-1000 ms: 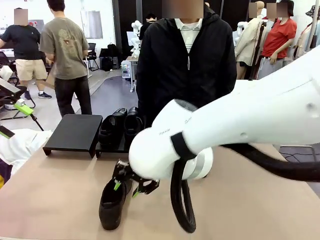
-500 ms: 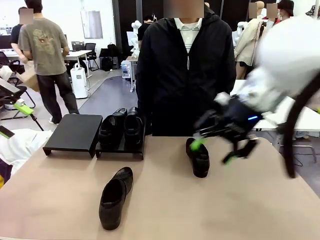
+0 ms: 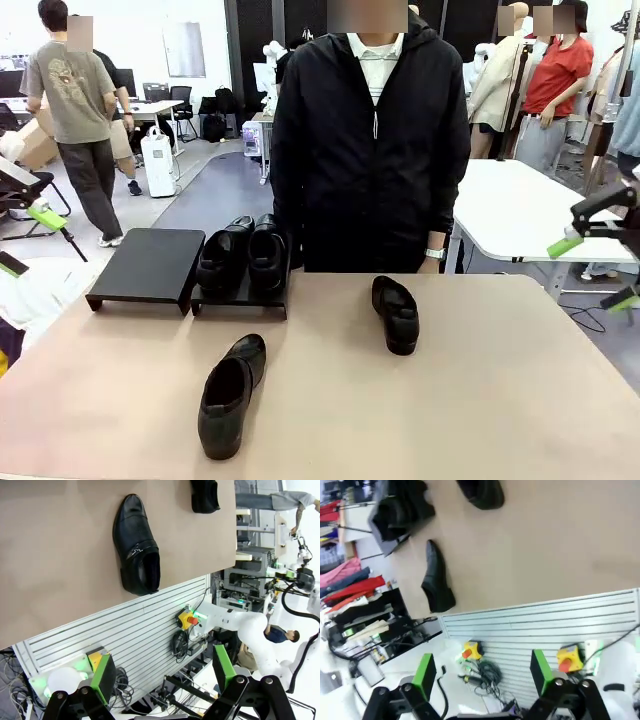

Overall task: Organize the shoes by placing them on the stand.
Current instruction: Pick up one Shoe and place it in the middle of the table, then place the Shoe from the middle of the table onto the Shoes Stand.

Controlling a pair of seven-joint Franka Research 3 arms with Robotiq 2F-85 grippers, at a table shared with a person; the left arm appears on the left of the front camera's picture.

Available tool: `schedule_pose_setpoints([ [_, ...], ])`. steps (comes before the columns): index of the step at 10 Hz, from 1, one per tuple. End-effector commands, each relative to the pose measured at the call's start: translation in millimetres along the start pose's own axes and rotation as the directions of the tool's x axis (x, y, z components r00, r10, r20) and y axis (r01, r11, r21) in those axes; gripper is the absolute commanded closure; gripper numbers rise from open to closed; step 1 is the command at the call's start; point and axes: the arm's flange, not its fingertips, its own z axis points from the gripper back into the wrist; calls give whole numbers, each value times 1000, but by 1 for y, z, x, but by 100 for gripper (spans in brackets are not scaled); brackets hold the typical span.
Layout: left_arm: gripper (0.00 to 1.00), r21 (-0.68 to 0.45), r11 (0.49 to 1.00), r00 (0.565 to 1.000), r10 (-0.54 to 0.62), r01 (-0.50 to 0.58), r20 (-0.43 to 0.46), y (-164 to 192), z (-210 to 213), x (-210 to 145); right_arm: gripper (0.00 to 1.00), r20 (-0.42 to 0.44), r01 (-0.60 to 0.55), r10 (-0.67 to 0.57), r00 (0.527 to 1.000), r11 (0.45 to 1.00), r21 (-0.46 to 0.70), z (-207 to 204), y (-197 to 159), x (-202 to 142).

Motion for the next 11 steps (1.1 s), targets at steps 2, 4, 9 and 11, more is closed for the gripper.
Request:
schedule_pose_setpoints([
  [2, 0, 2, 1000, 1000, 5, -5, -8, 0, 2, -2, 0, -31, -19, 19, 999, 1000, 22, 3, 11, -2],
  [4, 0, 2, 1000, 1000, 5, -5, -8, 0, 2, -2, 0, -31, -19, 19, 999, 1000, 22, 3, 11, -2],
  [9, 0, 2, 1000, 1000, 5, -5, -8, 0, 2, -2, 0, -31, -19, 19, 999, 1000, 22, 3, 11, -2],
  [11, 0, 150, 989, 999, -1, 9, -51, -60, -52, 21, 0, -31, -19, 19, 999, 1000, 22, 3, 11, -2],
])
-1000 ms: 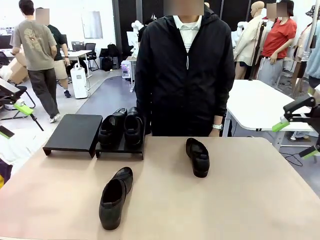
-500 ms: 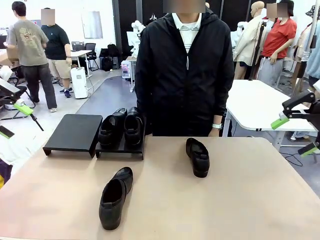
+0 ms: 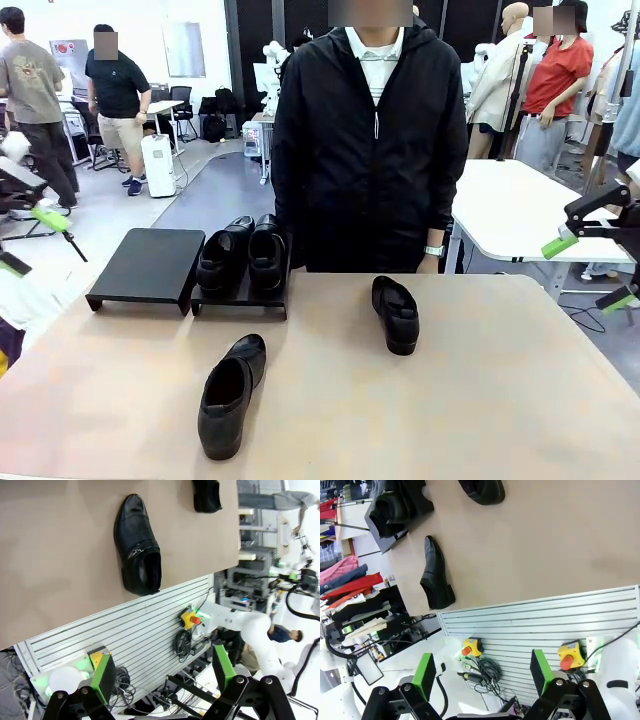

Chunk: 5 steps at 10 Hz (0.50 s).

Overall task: Organize the shoes by placing them on the stand.
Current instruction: Place the Shoe from the middle of the table onto the Shoes Stand.

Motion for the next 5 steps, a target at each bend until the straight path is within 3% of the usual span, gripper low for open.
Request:
schedule_pose_setpoints([
  [1, 0, 170, 980, 982, -69, 100, -178, -102, -91, 22, 0, -11, -14, 15, 1000, 1000, 21, 2, 2, 2],
  [3, 0, 366, 917, 949, -41, 159, -311, -170, -202, -1, 0, -11, -14, 15, 1000, 1000, 21, 2, 2, 2],
  [4, 0, 513, 852, 975, 13, 104, -220, -177, -238, -14, 0, -11, -14, 15, 1000, 1000, 21, 2, 2, 2],
  [5, 0, 581, 811, 989, 21, 68, -145, -177, -258, -18, 0, -11, -14, 15, 1000, 1000, 21, 2, 2, 2],
])
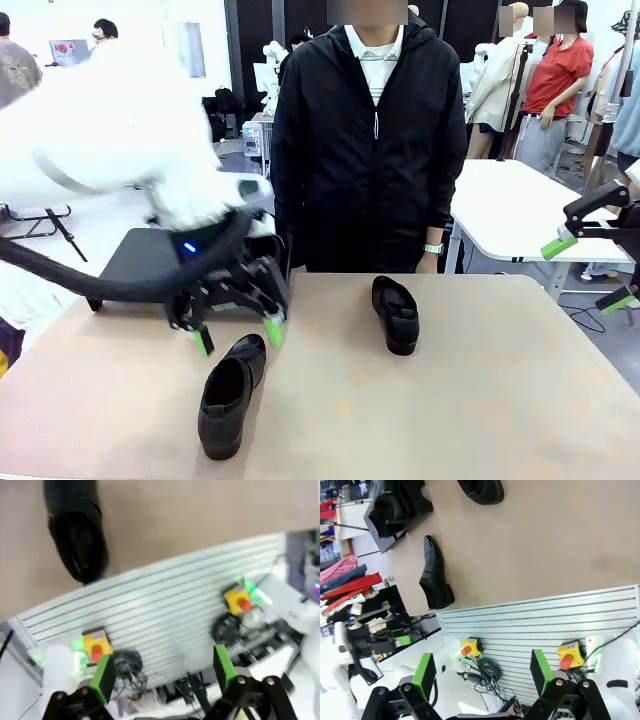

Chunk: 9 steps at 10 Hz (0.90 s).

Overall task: Organize the shoes by placing them on the stand.
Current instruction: Place the Shoe from the middle of the table onto the Shoes Stand.

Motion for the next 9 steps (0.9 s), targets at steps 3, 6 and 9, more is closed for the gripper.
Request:
schedule_pose_setpoints([
  [3, 0, 76, 996, 999, 34, -36, 35, -1, -11, 9, 0, -9, -16, 16, 1000, 1000, 25, 3, 2, 2],
  [6, 0, 97, 993, 997, 57, -62, 53, 11, -5, 18, 0, -9, -16, 16, 1000, 1000, 25, 3, 2, 2],
  [9, 0, 82, 991, 975, 91, -109, 200, 15, -68, 20, 0, -9, -16, 16, 1000, 1000, 25, 3, 2, 2],
])
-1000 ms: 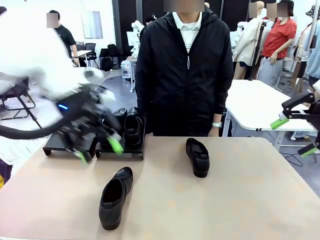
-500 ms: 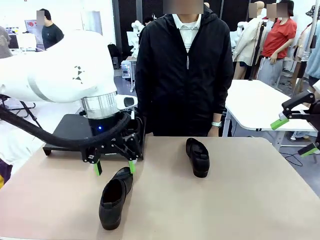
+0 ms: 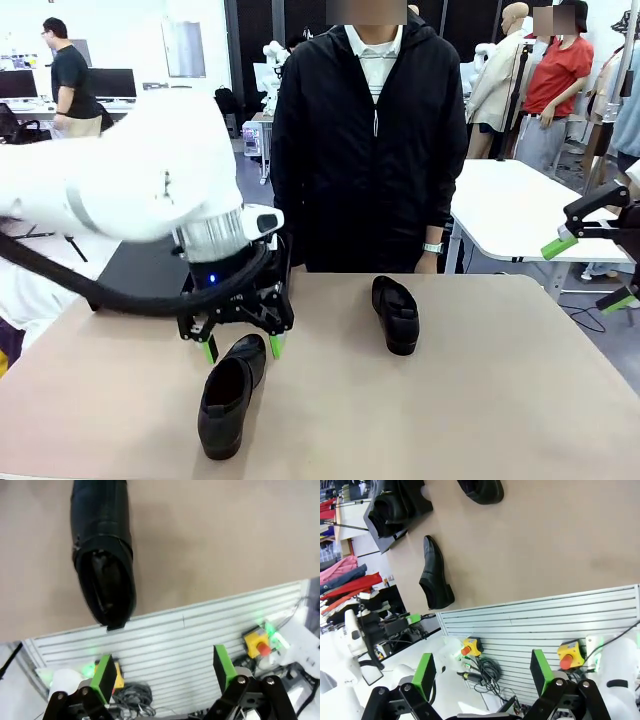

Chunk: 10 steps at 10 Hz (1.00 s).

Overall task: Organize the shoes by placing them on the stand.
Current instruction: Place the Shoe from the middle of the table onto the Shoes Stand.

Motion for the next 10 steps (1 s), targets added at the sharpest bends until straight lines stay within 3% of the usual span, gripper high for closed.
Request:
schedule_pose_setpoints([
  [1, 0, 24, 997, 993, 65, -67, 103, -1, -43, -13, 0, -8, -17, 17, 1000, 1000, 25, 3, 2, 2],
  [6, 0, 20, 997, 954, 61, -70, 295, 0, -102, -10, 0, -8, -17, 17, 1000, 1000, 25, 3, 2, 2],
  [10, 0, 66, 994, 953, 62, -85, 295, 3, -122, -3, 0, -8, -17, 17, 1000, 1000, 25, 3, 2, 2],
])
